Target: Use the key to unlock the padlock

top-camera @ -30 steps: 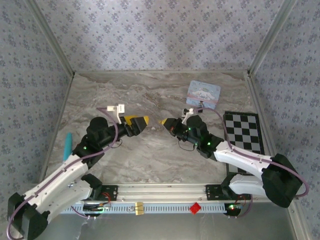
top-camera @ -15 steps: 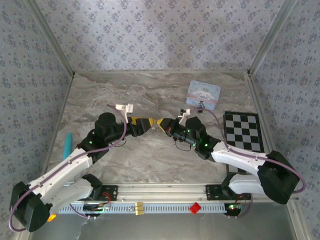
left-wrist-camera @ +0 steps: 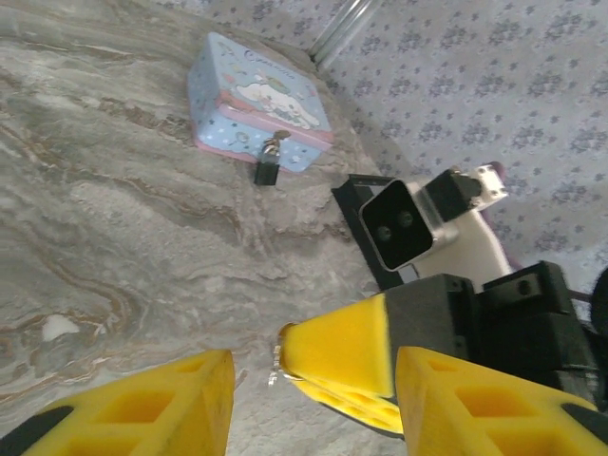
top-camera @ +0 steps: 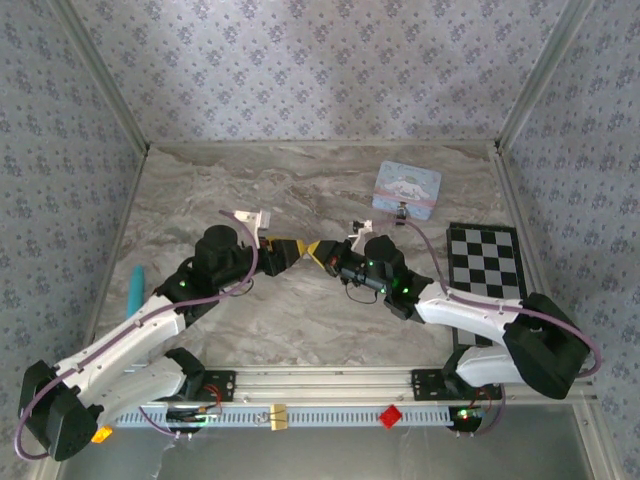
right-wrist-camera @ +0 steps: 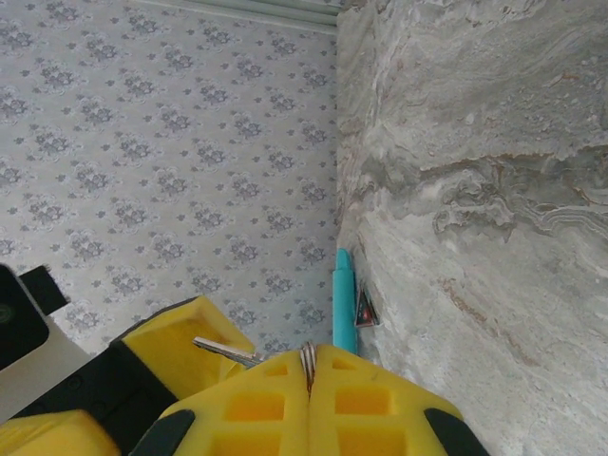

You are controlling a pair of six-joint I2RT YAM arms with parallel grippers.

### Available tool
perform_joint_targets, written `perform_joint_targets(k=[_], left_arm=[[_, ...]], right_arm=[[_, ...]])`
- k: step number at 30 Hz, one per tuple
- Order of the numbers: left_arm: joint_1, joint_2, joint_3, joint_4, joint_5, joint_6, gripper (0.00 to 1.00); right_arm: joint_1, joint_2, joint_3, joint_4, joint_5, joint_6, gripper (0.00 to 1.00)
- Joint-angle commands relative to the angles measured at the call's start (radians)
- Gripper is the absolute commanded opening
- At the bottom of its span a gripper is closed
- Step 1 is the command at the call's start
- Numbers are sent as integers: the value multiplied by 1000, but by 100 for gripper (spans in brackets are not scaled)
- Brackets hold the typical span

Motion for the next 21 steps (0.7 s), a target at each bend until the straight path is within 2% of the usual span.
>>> perform_joint_targets(k=[1,8,21], left_arm=[[-6,8,42,-18,-20,21,47],[-7,33,48,-9,2,15,38],[-5,47,49,2,14,14,30]], right_arm=[[9,10,25,34,-10,1,0],[13,13,25,35,-12,1,0],[14,14,25,40,-21,-1,0]])
